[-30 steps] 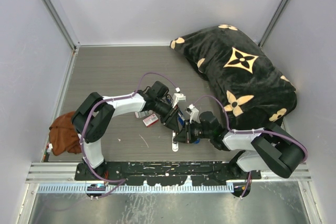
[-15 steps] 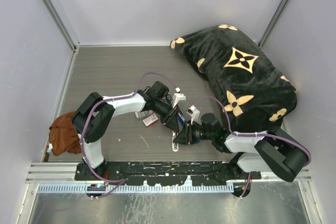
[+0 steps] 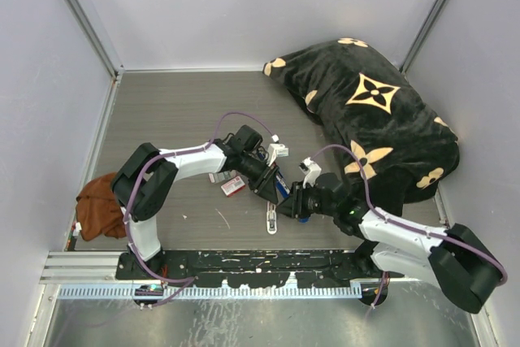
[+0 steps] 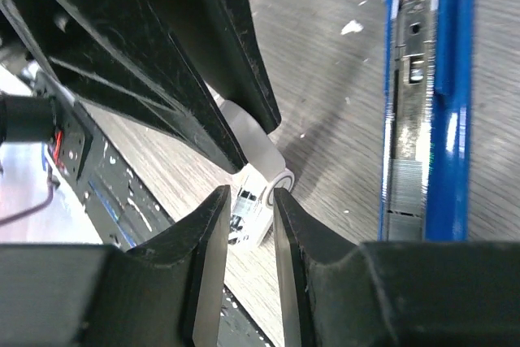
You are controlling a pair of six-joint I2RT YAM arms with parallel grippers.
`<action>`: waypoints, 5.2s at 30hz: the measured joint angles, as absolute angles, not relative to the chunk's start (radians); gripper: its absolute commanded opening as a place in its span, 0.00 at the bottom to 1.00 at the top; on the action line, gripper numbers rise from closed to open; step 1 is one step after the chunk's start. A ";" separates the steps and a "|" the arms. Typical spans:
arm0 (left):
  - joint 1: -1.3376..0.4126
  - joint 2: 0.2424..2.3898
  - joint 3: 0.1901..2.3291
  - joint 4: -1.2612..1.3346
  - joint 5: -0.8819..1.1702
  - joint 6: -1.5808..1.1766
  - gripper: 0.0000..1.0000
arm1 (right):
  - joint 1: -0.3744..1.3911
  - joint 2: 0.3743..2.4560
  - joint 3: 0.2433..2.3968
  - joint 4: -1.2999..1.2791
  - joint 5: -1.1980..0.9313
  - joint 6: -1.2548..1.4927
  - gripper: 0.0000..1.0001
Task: Load the staples into the stapler
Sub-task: Install the staple into the stapler, then pick up the stapler.
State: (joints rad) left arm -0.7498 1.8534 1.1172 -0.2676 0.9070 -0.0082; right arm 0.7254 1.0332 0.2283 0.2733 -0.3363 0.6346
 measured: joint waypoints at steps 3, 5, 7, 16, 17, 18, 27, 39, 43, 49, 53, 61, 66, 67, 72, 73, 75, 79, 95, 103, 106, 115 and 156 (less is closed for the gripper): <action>-0.753 1.857 1.130 -0.279 0.877 -0.037 0.24 | 0.740 0.955 0.253 0.167 -0.254 0.664 0.36; -0.753 1.858 1.130 -0.282 0.865 -0.056 0.33 | 0.754 0.893 0.256 0.112 -0.213 0.689 0.36; -0.752 1.857 1.130 -0.282 0.854 -0.070 0.41 | 0.772 0.836 0.256 0.061 -0.179 0.712 0.36; -0.750 1.821 1.102 -0.262 0.800 -0.147 0.62 | 0.916 0.825 0.287 -0.087 -0.025 0.772 0.36; -0.749 1.812 1.098 -0.258 0.792 -0.152 0.62 | 0.939 0.839 0.297 -0.094 -0.010 0.777 0.36; -0.744 1.796 1.091 -0.251 0.780 -0.166 0.63 | 0.971 0.859 0.310 -0.100 0.013 0.785 0.36; -0.650 1.519 1.002 -0.188 0.643 -0.274 0.66 | 1.132 1.040 0.424 -0.107 0.213 0.858 0.35; -0.594 1.193 0.914 -0.267 0.296 -0.225 0.75 | 1.172 1.189 0.528 -0.160 0.332 0.950 0.29; -0.594 1.195 0.913 -0.281 0.249 -0.225 0.77 | 1.183 1.210 0.530 -0.171 0.342 0.978 0.28; -0.594 1.180 0.913 -0.308 0.186 -0.225 0.82 | 1.211 1.225 0.539 -0.197 0.348 1.013 0.26; -0.594 1.134 0.909 -0.314 0.140 -0.225 0.83 | 1.218 1.245 0.541 -0.198 0.348 1.029 0.25; -0.594 1.097 0.909 -0.314 0.102 -0.224 0.83 | 1.230 1.269 0.542 -0.194 0.351 1.051 0.24; -0.594 1.097 0.908 -0.315 0.099 -0.223 0.83 | 1.234 1.277 0.543 -0.189 0.353 1.054 0.12; -0.594 1.097 0.908 -0.315 0.098 -0.223 0.84 | 1.235 1.277 0.542 -0.189 0.355 1.055 0.10; -0.594 1.097 0.908 -0.315 0.091 -0.223 0.84 | 1.235 1.275 0.542 -0.188 0.358 1.068 0.01; -0.594 1.097 0.908 -0.315 0.091 -0.223 0.84 | 1.235 1.274 0.542 -0.188 0.359 1.071 0.01; -0.594 1.097 0.906 -0.315 0.090 -0.223 0.84 | 1.235 1.262 0.540 -0.187 0.359 1.073 0.01; -0.594 1.097 0.901 -0.313 0.094 -0.223 0.85 | 1.235 1.198 0.521 -0.178 0.360 1.076 0.01; -0.593 0.793 0.564 -0.057 0.380 -0.405 0.81 | 0.860 1.027 0.398 0.223 -0.239 1.003 0.01; -0.593 0.651 0.475 0.106 0.605 -0.508 0.77 | 0.739 1.027 0.413 0.439 -0.606 1.104 0.01; -0.594 0.651 0.480 0.158 0.696 -0.547 0.78 | 0.738 1.028 0.435 0.529 -0.696 1.174 0.01; -0.644 0.760 0.572 0.233 0.894 -0.624 0.74 | 0.738 1.086 0.448 0.878 -0.829 1.404 0.01; -0.765 0.870 0.632 0.384 0.954 -0.844 0.32 | 0.738 1.148 0.437 1.191 -0.874 1.583 0.01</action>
State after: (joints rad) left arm -0.7654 0.8703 0.6323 0.3840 0.9543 -0.8444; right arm 0.7380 1.1481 0.4370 1.1908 -0.8738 1.5833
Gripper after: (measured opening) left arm 0.362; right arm 0.028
